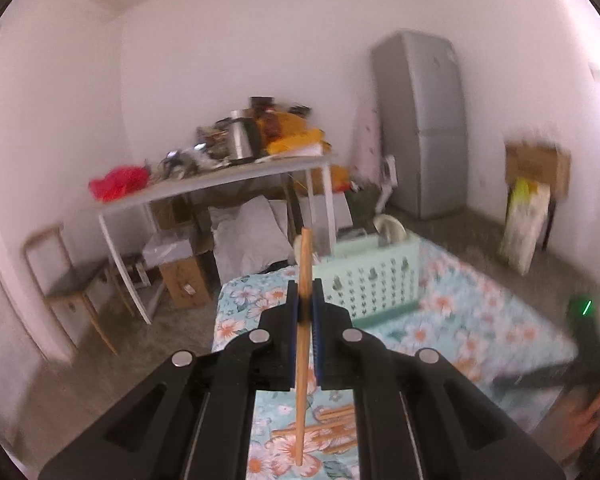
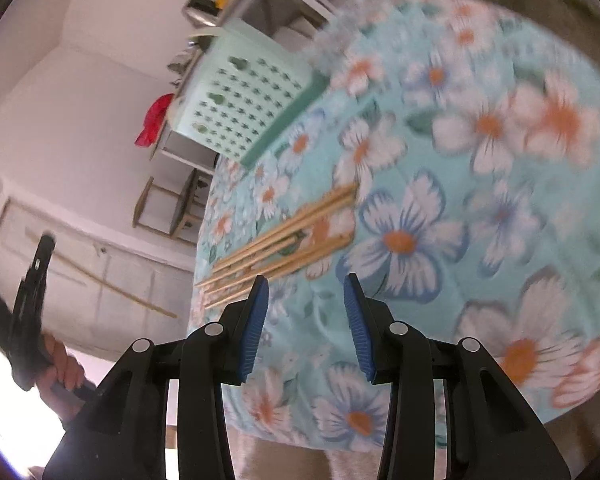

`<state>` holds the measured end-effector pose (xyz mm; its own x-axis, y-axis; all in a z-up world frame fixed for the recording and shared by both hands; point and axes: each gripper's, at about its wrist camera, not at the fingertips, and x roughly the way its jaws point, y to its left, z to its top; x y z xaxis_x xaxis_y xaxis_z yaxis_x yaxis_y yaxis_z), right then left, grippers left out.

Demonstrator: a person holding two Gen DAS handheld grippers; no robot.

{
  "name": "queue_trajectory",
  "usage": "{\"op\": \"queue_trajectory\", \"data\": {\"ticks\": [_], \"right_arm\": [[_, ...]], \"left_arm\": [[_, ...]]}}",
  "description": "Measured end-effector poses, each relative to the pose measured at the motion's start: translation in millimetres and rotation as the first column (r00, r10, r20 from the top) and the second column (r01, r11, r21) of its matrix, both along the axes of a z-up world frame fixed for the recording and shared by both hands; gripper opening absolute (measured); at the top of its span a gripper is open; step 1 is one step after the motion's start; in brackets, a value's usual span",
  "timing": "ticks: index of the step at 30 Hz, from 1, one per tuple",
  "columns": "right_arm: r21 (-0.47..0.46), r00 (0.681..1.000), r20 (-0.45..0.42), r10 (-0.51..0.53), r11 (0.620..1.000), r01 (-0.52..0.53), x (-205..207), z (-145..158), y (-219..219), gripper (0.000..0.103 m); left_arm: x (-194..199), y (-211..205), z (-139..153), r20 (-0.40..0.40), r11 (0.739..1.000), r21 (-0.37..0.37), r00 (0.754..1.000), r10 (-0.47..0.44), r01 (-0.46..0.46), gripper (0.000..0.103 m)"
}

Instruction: Organize utensils

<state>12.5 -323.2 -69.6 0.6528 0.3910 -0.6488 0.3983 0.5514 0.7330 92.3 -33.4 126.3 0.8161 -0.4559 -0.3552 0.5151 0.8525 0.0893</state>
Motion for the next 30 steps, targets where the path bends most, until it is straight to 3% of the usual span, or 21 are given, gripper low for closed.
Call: {"op": "queue_trajectory", "data": {"ticks": [4,7,12,19,25,30], "right_arm": [[0.070,0.996,-0.049,-0.074,0.995,0.078,7.8,-16.1,-4.7,0.037],[0.103,0.992,-0.049,-0.113,0.988,0.118,13.0,-19.6,-8.4,0.037],[0.107,0.987,-0.048,-0.151,0.982,0.155,22.4,-20.8,-6.7,0.032],[0.098,0.982,-0.056,-0.182,0.978,0.186,32.2,-24.3,2.4,0.012],[0.121,0.982,-0.020,-0.189,0.974,0.190,15.6,-21.0,-3.0,0.010],[0.071,0.982,0.069,-0.174,0.983,0.169,0.1,8.2,-2.6,0.007]], "left_arm": [[8.8,29.4,0.8,-0.094,0.983,-0.183,0.996,0.009,-0.027,0.005],[15.5,40.4,-10.2,-0.170,0.961,-0.275,0.985,-0.010,-0.038,0.005],[28.6,48.5,-38.1,-0.291,0.930,-0.360,0.956,-0.042,-0.068,0.005],[39.5,59.5,-59.3,-0.360,0.913,-0.388,0.933,-0.026,-0.125,0.005],[40.6,65.7,-59.4,-0.358,0.915,-0.382,0.934,-0.017,-0.130,0.005],[40.3,66.5,-60.0,-0.359,0.918,-0.374,0.933,-0.011,-0.133,0.005]]}}
